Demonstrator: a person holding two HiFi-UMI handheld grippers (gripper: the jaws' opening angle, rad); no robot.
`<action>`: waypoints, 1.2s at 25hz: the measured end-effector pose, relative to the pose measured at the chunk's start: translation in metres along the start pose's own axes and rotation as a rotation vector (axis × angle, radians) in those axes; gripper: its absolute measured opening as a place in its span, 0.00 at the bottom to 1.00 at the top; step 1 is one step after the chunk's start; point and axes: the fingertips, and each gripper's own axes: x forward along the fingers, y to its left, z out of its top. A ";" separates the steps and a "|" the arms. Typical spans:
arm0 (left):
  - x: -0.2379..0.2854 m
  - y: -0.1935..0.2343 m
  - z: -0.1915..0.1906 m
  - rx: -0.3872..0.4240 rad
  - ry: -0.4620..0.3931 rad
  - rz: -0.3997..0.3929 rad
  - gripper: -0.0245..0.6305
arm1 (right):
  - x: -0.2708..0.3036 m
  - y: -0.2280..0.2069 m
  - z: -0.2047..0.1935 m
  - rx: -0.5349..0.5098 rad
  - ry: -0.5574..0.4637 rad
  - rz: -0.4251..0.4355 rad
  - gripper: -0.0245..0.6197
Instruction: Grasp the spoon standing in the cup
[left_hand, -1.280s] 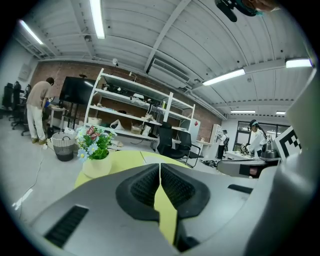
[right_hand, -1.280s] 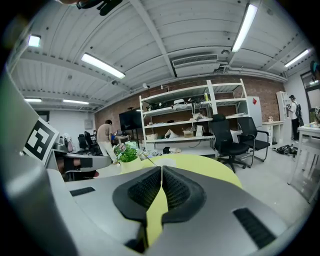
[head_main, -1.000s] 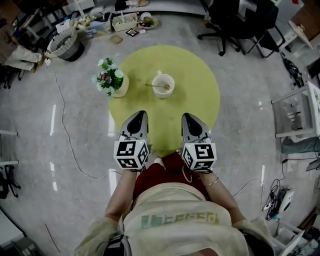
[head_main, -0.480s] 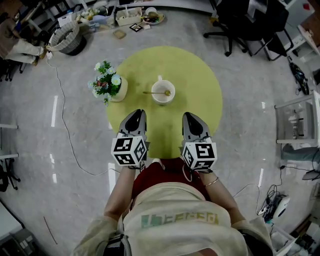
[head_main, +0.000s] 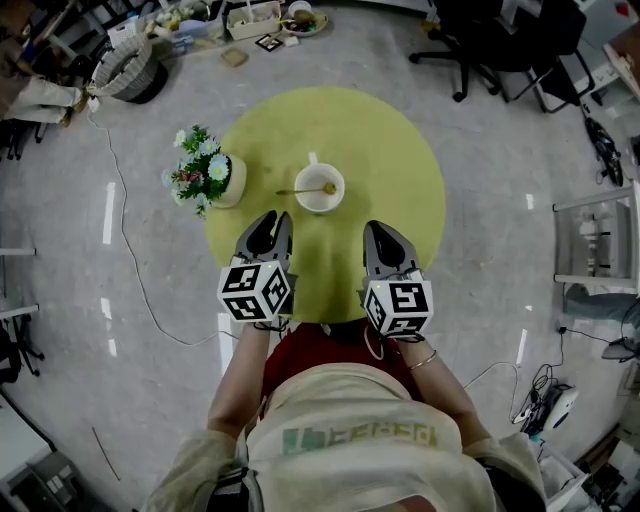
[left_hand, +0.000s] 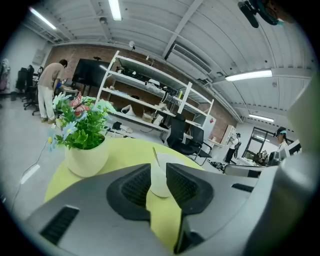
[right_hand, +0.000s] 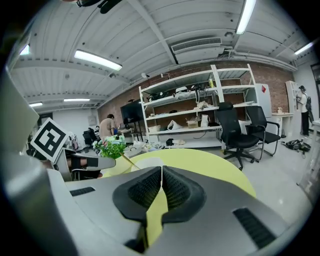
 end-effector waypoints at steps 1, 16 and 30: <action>0.004 0.000 0.000 -0.008 0.003 0.000 0.17 | 0.003 -0.002 -0.001 0.001 0.006 0.000 0.10; 0.057 0.007 -0.002 -0.041 0.054 0.001 0.19 | 0.041 -0.023 -0.015 -0.004 0.090 -0.009 0.10; 0.074 0.008 0.001 -0.014 0.055 0.033 0.14 | 0.048 -0.038 -0.027 0.008 0.120 -0.013 0.10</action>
